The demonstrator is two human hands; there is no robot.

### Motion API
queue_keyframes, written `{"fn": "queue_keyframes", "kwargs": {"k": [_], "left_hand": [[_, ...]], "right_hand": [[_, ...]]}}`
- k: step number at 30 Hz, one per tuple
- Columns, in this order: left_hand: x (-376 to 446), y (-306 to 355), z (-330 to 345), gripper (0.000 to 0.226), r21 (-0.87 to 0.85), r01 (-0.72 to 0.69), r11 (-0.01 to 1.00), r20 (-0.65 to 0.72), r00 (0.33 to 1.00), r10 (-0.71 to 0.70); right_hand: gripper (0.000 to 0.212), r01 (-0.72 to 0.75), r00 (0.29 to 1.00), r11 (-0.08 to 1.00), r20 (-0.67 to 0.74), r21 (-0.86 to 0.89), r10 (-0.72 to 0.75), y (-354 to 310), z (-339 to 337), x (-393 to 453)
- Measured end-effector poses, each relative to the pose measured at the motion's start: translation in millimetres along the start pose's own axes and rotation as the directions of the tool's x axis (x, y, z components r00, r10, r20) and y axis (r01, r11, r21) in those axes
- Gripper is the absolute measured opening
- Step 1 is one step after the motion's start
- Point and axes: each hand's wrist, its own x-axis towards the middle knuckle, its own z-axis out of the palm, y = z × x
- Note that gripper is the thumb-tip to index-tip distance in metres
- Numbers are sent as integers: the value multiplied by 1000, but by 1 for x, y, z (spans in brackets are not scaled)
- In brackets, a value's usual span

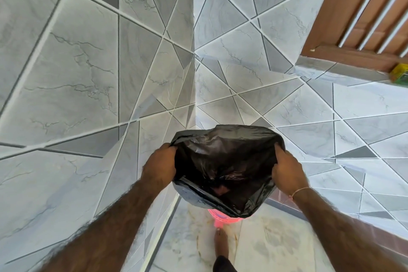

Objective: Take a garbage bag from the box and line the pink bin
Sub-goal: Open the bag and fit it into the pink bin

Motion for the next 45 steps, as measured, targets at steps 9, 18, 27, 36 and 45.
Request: {"fn": "queue_keyframes", "kwargs": {"k": [9, 18, 27, 36, 45], "left_hand": [[10, -6, 14, 45, -50, 76, 996, 64, 995, -73], [20, -6, 30, 38, -61, 69, 996, 74, 995, -65], [32, -12, 79, 34, 29, 89, 996, 197, 976, -93], [55, -17, 133, 34, 82, 64, 995, 370, 925, -90], [105, -27, 150, 28, 219, -34, 975, 466, 882, -74]], "right_hand": [[64, -29, 998, 1000, 57, -5, 29, 13, 14, 15], [68, -3, 995, 1000, 96, 17, 1, 12, 25, 34], [74, 9, 968, 999, 250, -49, 4, 37, 49, 38], [79, -15, 852, 995, 519, -96, 63, 58, 84, 42], [64, -5, 752, 993, 655, -114, 79, 67, 92, 86]]}}
